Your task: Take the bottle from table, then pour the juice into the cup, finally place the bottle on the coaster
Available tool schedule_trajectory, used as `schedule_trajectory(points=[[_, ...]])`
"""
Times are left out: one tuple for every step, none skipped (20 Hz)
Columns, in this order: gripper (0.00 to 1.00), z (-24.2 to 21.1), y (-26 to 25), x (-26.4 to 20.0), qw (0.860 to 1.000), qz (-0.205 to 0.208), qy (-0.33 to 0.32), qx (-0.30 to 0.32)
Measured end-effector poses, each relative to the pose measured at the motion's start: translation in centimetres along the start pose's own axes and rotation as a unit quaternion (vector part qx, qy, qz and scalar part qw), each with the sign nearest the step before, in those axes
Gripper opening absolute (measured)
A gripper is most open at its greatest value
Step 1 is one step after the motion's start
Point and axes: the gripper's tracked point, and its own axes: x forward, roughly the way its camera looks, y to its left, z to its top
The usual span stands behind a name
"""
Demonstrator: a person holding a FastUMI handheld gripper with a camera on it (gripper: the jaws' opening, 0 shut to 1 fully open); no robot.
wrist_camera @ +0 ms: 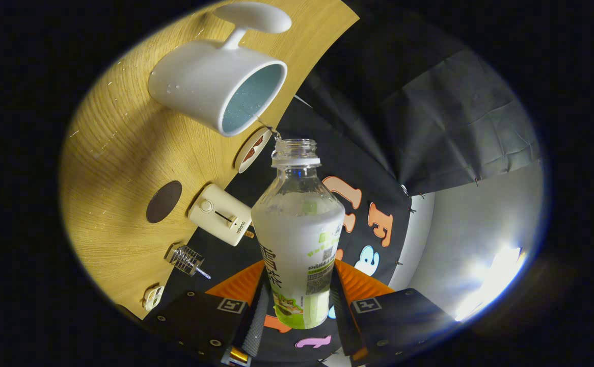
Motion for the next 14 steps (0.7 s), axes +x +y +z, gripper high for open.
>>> schedule_trajectory(points=[[0.61,0.1,0.0,0.0,1.000,0.001,0.000,-0.002],[0.61,0.1,-0.2,-0.1,1.000,-0.002,-0.001,-0.006],[0.61,0.3,-0.4,-0.1,1.000,-0.003,-0.002,-0.008],[0.61,0.3,-0.3,0.1,1.000,-0.004,-0.003,-0.009],[0.61,0.4,-0.2,0.1,1.000,-0.003,-0.004,-0.009],[0.61,0.4,-0.3,0.1,1.000,-0.003,-0.005,-0.011],[0.61,0.5,-0.4,0.1,1.000,-0.004,-0.006,-0.012],[0.61,0.6,-0.3,0.2,1.000,-0.003,-0.007,-0.012],[0.61,0.7,-0.3,0.2,1.000,-0.003,-0.009,-0.012],[0.61,0.8,-0.3,0.4,1.000,-0.004,-0.011,-0.014],[0.61,0.9,-0.3,0.4,1.000,-0.004,-0.013,-0.016],[0.61,1.1,-0.4,0.4,1.000,-0.004,-0.017,-0.019],[0.61,1.2,-0.4,0.3,1.000,-0.005,-0.019,-0.022],[0.61,1.3,-0.4,0.3,1.000,-0.004,-0.019,-0.022]])
